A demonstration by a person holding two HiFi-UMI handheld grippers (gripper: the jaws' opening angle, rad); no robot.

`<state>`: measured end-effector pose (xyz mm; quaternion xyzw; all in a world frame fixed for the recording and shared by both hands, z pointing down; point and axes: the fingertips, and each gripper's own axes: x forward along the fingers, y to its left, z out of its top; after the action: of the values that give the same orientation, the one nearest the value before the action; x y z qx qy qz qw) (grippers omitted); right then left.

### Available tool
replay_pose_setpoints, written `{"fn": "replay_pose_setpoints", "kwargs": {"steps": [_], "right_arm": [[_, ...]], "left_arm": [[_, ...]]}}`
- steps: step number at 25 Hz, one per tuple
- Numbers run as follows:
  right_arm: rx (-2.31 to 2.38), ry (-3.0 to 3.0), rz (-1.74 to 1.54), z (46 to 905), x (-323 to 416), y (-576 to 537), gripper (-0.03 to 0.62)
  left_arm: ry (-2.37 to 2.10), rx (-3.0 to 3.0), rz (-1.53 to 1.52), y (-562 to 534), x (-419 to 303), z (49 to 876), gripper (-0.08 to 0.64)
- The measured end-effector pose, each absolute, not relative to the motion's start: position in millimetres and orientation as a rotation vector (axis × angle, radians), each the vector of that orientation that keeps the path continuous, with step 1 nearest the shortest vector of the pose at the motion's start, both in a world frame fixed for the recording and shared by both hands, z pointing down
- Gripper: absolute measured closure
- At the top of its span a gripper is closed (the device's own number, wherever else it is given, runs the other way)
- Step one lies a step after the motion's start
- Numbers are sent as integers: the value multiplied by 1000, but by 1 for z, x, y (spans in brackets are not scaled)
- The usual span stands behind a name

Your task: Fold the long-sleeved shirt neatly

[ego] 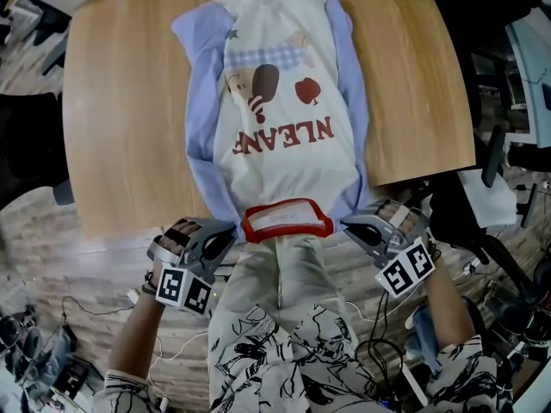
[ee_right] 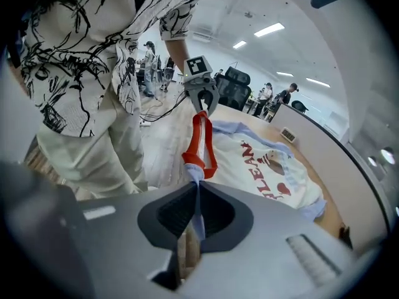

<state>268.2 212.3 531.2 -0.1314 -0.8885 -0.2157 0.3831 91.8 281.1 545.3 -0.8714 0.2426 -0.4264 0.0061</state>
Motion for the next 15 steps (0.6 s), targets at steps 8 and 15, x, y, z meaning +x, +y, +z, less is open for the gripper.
{"fn": "replay_pose_setpoints", "kwargs": {"steps": [8,15], "right_arm": [[-382,-2264,-452,518,262,209,377],[-190,-2338,-418,487,245,144,379]], "left_arm": [[712,-2788,-1312,290,89,532,289],[1025,-2848,-1172,237,56,493,288]]}}
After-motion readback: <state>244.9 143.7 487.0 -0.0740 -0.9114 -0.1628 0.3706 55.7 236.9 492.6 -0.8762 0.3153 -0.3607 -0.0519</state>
